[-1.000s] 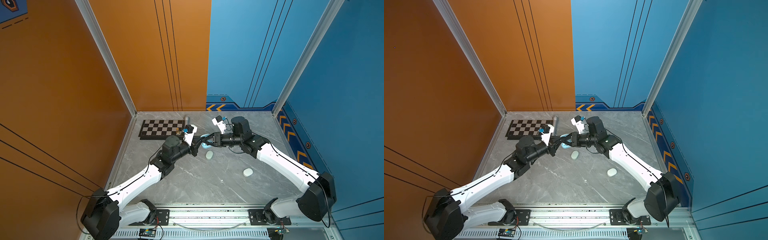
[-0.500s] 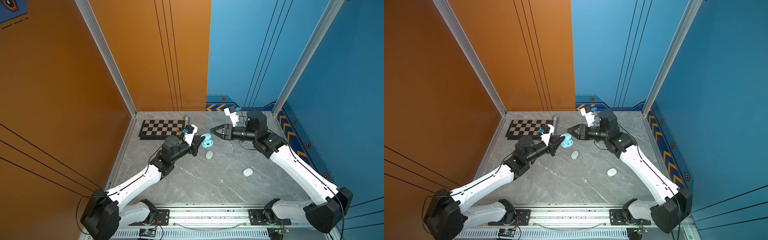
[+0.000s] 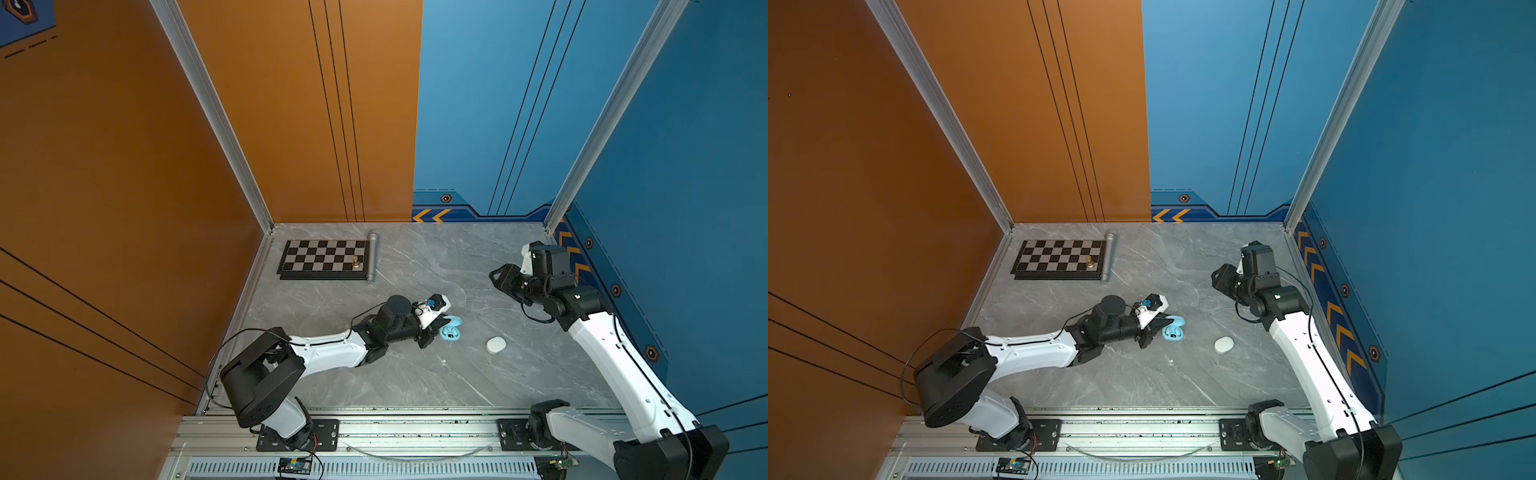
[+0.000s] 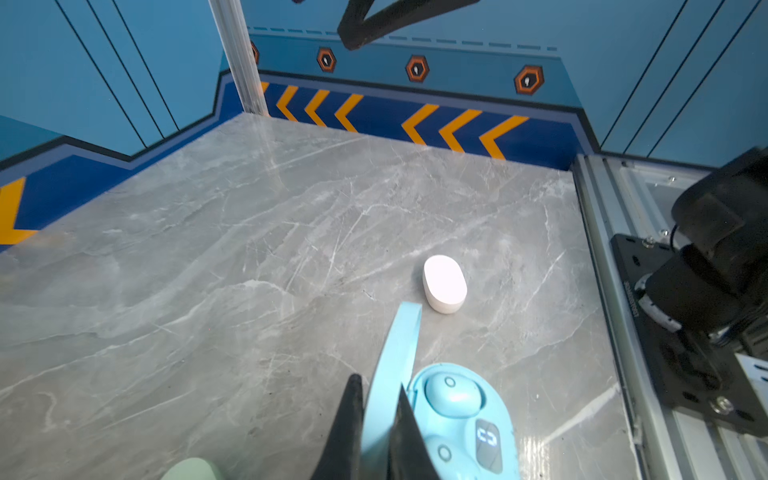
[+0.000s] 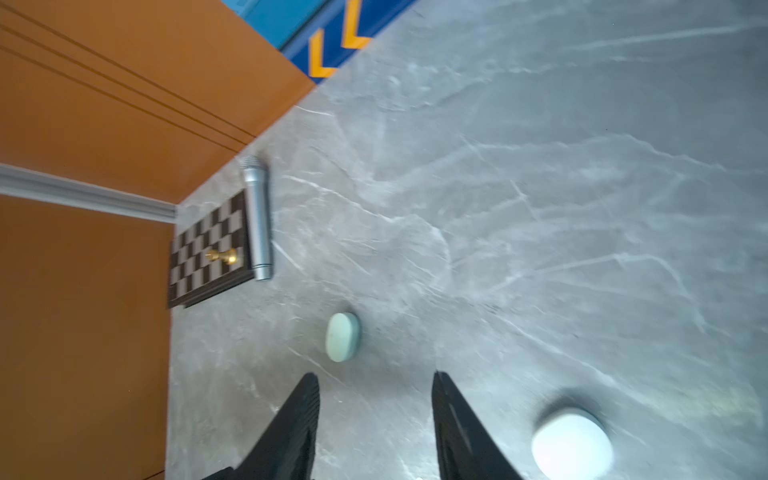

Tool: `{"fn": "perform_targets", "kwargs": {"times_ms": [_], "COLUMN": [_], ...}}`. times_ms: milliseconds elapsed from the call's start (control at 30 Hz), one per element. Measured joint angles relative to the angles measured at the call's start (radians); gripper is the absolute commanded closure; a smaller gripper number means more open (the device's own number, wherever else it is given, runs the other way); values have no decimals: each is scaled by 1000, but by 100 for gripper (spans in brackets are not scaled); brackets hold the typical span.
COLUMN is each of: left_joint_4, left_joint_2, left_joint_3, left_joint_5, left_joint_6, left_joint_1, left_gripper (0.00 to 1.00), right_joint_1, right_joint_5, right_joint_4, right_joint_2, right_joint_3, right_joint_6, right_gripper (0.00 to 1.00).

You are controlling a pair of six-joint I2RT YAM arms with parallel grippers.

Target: Insert the wireless bluetooth earbuds into the charging case

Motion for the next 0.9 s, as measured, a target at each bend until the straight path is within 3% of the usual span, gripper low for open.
{"fn": "perform_targets", "kwargs": {"times_ms": [233,300,367,567,900], "left_joint_4": [72,82,90,114,120], "left_joint_2": [212,249,268,299,312], "left_joint_3": [41,57,66,84,92], "left_joint_5": [-25,-35,-42,-57,-77], "left_joint_6": [28,34,37,40,19], "left_joint_1": [-77,-84,-86,-86,-79], "left_gripper": [100,93,86,78,72], "right_joint_1": [-42,-44,-45,-50,-50], "right_joint_5": [21,21,20,20,16], "right_joint_4": [-52,-52,-51,-51,-51], "right_joint_2": [0,0,0,5,14], "right_joint_3": [-68,-69,-69,-69,-69], "right_joint_6": [27,28,28,28,18], "right_gripper": [54,54,54,54,53]}}
